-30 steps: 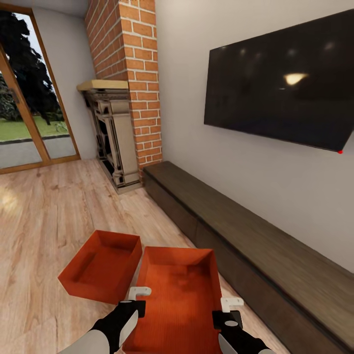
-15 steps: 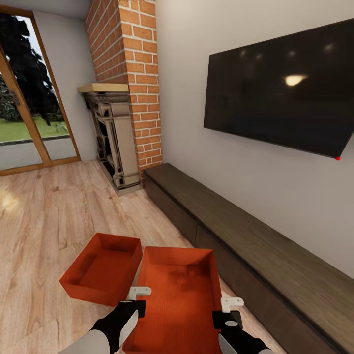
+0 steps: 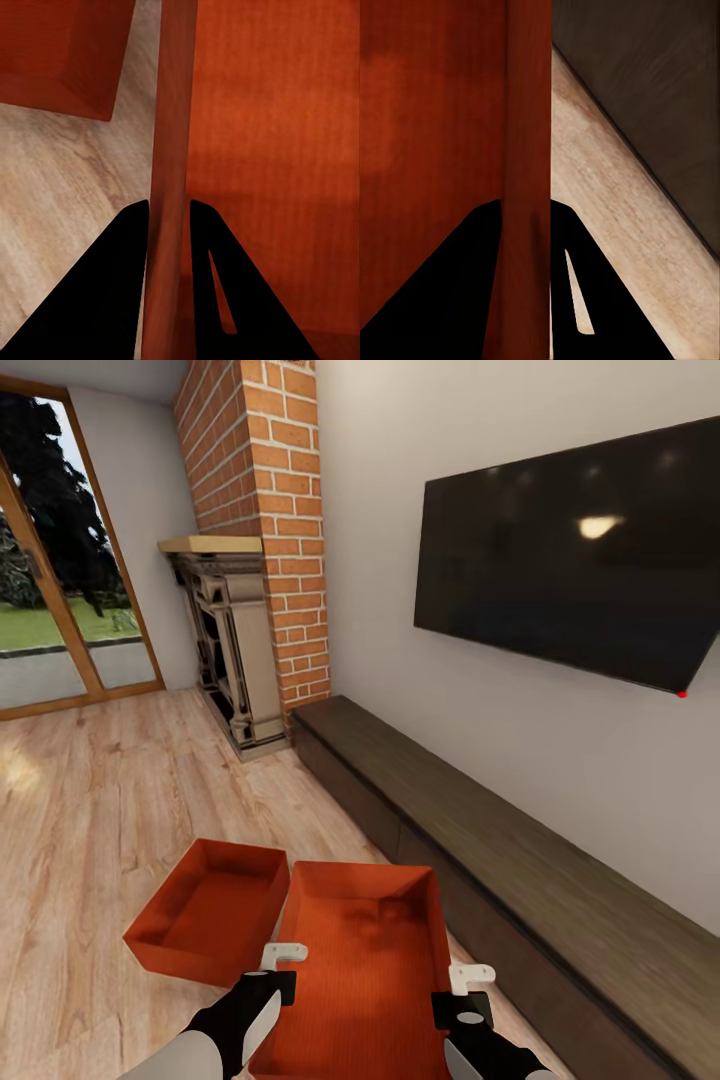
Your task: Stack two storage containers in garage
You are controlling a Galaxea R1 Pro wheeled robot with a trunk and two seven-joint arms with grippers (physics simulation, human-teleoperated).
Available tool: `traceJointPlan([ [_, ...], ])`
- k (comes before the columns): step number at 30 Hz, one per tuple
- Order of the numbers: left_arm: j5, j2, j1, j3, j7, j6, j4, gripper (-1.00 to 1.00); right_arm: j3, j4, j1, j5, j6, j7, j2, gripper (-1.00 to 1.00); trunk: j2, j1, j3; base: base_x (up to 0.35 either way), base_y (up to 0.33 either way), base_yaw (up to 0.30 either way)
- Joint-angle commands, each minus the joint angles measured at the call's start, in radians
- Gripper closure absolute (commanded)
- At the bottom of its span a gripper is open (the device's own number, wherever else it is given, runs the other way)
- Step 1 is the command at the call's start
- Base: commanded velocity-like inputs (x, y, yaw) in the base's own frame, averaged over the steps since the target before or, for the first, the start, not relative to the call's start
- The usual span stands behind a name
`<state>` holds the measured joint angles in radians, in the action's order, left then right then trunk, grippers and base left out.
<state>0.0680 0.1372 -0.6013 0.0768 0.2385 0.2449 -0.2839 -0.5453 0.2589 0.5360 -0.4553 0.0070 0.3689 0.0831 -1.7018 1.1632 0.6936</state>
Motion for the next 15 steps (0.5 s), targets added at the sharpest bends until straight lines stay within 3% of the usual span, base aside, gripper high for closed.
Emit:
traceJointPlan([
  [1, -0.007, -0.004, 0.000, 0.008, 0.012, 0.009, -0.001, 1.00, 0.004, 0.001, 0.001, 0.003, -0.001, 0.009, -0.006, 1.00, 0.007, -0.004, -0.002, 0.000, 0.000, 0.000],
  [15, -0.007, -0.004, 0.000, 0.008, 0.012, 0.009, -0.003, 1.00, 0.004, 0.002, 0.001, 0.003, -0.002, 0.007, -0.006, 1.00, 0.098, -0.054, -0.043, 0.000, 0.000, 0.000],
])
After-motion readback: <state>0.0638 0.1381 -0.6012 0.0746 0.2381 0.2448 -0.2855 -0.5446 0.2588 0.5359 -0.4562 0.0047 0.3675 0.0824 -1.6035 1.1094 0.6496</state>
